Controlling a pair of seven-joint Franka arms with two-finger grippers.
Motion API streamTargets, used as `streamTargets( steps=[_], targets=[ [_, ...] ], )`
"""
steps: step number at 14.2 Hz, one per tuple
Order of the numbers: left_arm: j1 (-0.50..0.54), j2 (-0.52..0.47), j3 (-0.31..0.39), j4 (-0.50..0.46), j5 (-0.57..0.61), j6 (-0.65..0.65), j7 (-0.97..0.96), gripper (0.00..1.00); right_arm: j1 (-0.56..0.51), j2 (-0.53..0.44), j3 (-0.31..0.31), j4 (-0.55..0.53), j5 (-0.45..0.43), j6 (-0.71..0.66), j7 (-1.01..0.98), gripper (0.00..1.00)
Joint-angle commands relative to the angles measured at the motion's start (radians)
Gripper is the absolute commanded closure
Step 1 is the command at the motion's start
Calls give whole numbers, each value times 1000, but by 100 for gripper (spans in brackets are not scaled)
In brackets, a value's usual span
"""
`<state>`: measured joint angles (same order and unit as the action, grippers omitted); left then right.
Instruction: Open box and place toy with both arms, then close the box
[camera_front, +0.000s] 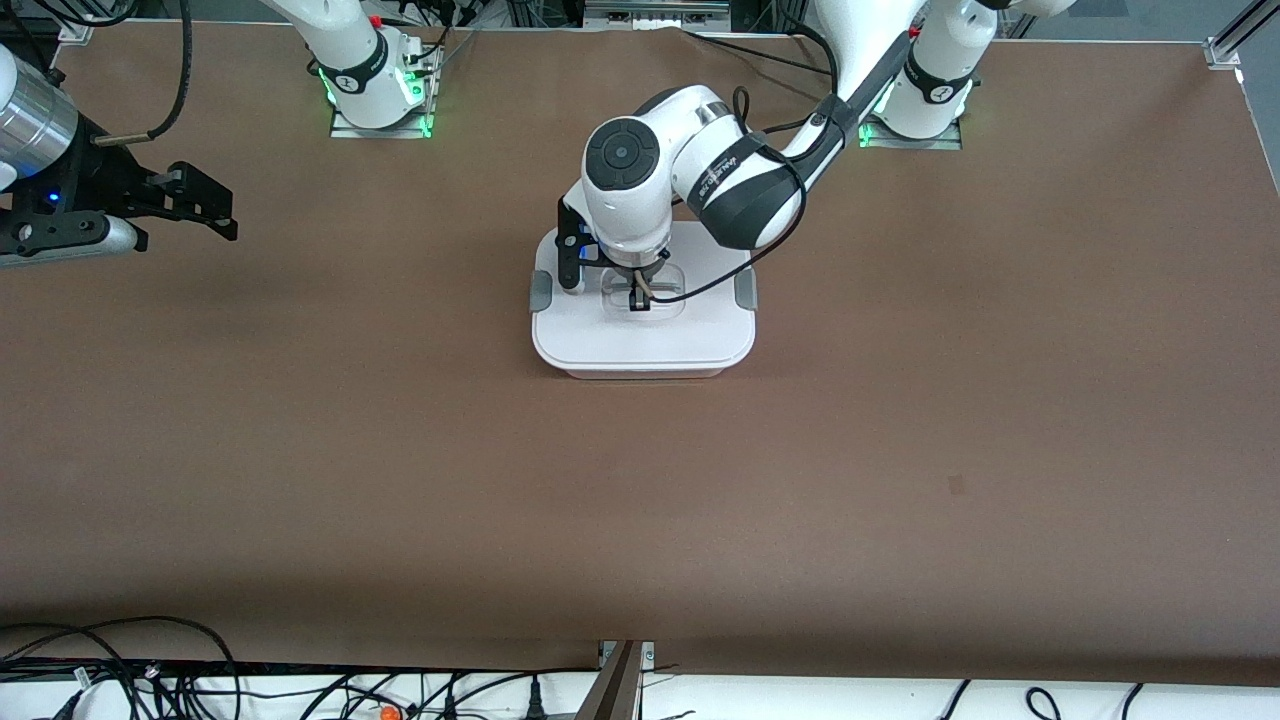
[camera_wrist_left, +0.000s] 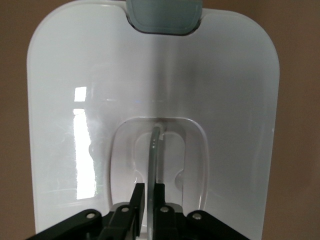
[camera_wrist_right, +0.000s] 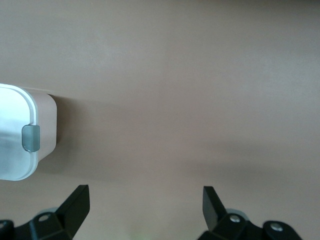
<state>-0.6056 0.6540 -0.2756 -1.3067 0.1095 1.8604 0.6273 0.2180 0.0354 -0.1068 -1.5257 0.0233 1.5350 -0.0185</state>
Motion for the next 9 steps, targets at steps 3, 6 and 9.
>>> streamTargets(
  steps=[3, 6, 9],
  targets=[
    [-8, 15, -4, 89, 16, -16, -84, 0, -20, -2, 15, 18, 6, 1, 12, 0],
    [6, -14, -4, 148, 9, -65, -150, 0, -20, -2, 15, 18, 13, 2, 12, 0],
    [47, -19, 16, 228, 22, -138, -245, 0, -19, -2, 15, 18, 13, 8, 12, 0]
  ],
)
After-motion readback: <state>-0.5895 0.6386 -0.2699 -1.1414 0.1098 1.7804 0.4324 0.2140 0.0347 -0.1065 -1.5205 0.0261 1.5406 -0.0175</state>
